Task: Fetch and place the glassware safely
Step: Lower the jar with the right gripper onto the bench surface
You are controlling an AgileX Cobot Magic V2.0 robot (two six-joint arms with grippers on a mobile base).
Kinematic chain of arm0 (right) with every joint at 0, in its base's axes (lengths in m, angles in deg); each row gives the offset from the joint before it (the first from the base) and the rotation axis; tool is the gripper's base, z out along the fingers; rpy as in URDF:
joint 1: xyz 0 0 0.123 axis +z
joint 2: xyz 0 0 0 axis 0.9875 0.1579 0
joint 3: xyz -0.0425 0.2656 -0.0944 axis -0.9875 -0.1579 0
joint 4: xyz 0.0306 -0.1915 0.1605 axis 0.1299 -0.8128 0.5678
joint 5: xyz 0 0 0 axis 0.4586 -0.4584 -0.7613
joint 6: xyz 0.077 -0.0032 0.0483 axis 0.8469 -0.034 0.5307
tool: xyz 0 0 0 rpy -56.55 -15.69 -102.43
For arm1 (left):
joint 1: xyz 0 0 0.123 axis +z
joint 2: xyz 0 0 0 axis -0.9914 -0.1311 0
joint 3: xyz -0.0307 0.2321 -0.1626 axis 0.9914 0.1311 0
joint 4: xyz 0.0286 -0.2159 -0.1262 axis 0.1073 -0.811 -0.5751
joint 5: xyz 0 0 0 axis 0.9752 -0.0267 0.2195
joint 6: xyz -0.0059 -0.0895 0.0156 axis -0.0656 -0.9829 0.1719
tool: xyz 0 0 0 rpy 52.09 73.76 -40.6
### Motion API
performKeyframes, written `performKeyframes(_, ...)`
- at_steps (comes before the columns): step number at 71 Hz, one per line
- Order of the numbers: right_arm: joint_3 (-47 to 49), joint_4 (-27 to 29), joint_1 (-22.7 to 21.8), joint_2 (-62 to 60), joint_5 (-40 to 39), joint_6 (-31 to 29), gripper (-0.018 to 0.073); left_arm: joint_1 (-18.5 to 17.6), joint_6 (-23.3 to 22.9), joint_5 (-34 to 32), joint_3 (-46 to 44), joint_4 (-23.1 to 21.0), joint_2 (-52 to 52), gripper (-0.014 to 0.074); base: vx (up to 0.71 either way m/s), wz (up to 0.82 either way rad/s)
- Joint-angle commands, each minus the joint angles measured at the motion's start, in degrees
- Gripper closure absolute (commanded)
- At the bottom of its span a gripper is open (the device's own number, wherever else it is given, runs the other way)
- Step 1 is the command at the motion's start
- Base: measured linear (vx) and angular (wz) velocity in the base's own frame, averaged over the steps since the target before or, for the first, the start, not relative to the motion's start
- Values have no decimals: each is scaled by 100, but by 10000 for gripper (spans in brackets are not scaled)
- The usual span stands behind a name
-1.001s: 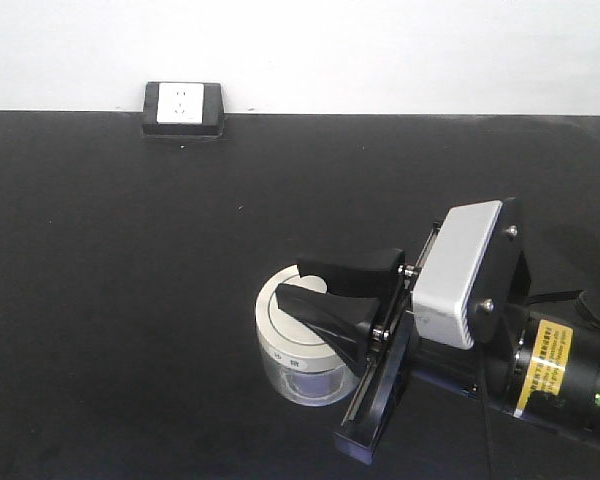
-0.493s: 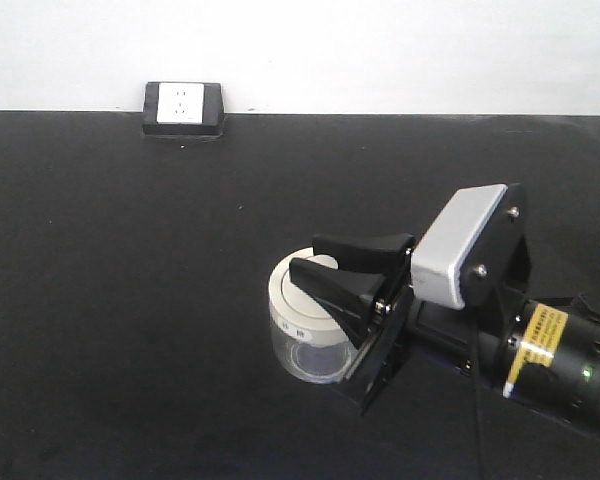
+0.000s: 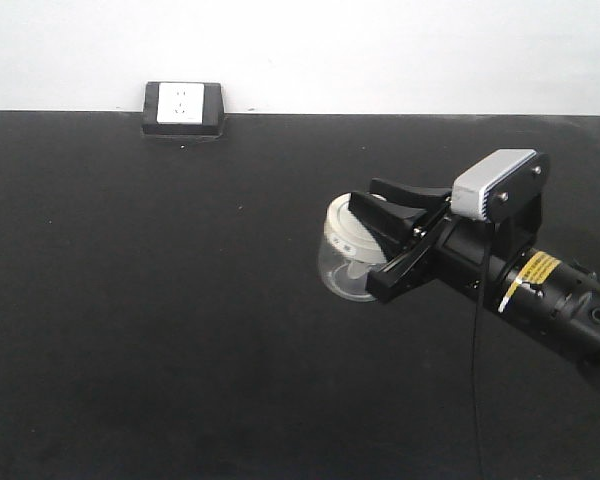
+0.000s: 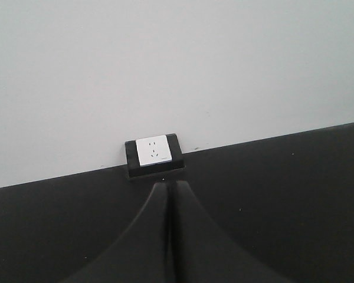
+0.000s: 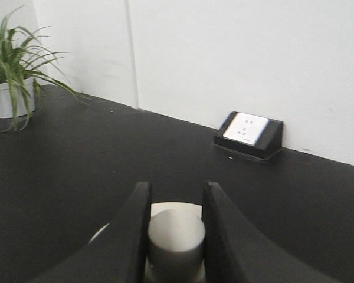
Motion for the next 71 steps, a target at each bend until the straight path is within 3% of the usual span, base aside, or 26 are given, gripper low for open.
performKeyframes(1,326,-537,-472,253,-1040,377,559,-41,-52,-392,-154,-47,-8,603,0,0)
performKeyframes(12,857,-1454,-959,1023,-1747,676,559,-41,-52,-392,-154,-47,-8,603,0,0)
performKeyframes(38,2106,-2133,-1056,2573,-2268,608,559,-41,-52,-392,-154,-47,-8,603,0,0)
performKeyframes(71,2291,-2162,-1056,3480,-2243,-260,559,-41,-52,-392,-154,-47,-8,603,0,0)
